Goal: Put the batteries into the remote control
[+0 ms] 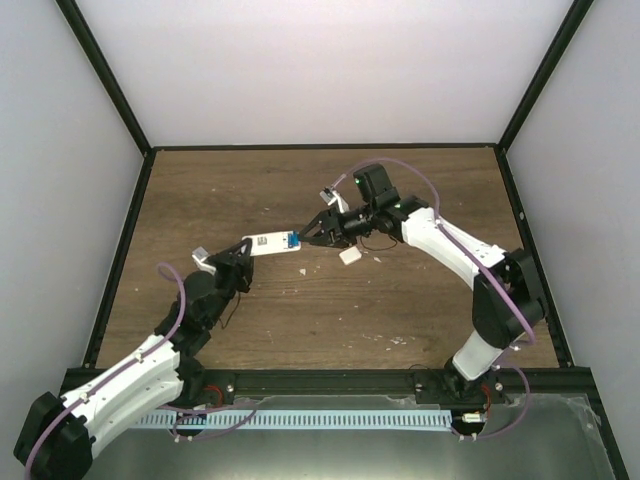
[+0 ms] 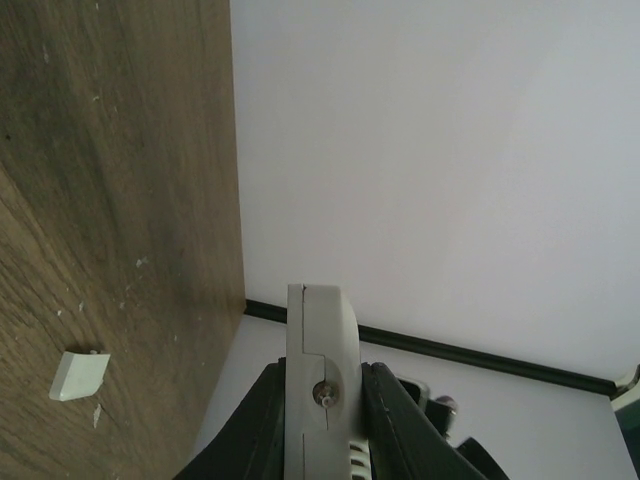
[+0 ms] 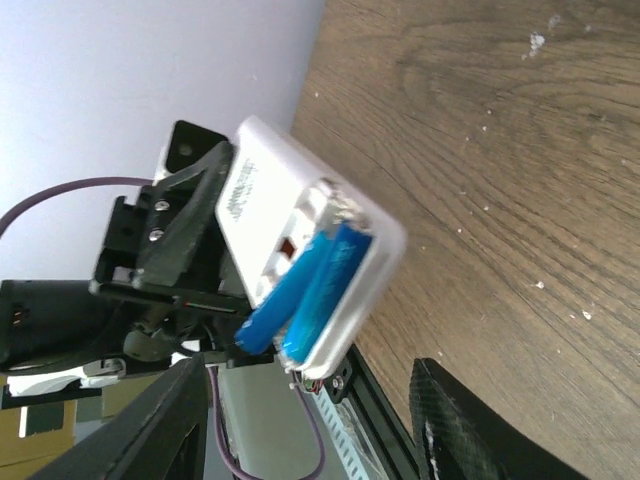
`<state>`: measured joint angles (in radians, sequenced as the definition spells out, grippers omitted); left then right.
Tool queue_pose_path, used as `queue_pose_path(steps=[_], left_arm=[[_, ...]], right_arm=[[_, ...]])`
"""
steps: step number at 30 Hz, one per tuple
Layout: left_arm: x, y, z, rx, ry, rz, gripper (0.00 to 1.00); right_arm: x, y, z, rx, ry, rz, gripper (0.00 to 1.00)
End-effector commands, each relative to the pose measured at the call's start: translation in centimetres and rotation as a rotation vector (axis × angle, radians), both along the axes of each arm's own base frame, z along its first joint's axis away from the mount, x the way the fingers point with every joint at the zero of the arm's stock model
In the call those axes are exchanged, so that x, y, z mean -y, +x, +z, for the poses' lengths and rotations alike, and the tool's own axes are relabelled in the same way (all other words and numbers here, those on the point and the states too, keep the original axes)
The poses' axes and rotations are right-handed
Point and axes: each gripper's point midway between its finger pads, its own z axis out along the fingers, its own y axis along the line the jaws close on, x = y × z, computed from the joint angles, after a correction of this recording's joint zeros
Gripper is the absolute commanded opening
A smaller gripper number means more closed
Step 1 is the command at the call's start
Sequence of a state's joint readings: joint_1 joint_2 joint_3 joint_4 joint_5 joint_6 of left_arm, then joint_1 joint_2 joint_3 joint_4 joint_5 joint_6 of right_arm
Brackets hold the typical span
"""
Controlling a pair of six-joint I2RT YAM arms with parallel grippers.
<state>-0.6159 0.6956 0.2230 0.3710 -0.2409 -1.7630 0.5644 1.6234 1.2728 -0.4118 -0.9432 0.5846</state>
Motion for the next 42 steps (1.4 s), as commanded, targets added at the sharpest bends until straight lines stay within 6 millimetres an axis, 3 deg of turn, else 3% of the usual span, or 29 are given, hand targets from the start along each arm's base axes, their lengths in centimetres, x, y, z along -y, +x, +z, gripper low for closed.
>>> queue_pose_path(steps=[1, 22, 42], left_arm=[[0.7, 0.1, 2.2, 0.040, -0.035, -0.026, 0.00], [1.3, 0.3, 2.0, 0.037, -0.019, -0.051, 0.00], [0.9, 0.1, 1.6, 0.031, -0.032, -0.038, 0.00]], right_arm=[[-0.6, -0.3, -0.6, -0.020, 0.006, 0.037, 0.48], [-3.0, -1.2, -0.9, -0.026, 0.024, 0.106, 0.55], [-3.5, -0.8, 0.5, 0.014, 0.040, 0.091, 0.50]])
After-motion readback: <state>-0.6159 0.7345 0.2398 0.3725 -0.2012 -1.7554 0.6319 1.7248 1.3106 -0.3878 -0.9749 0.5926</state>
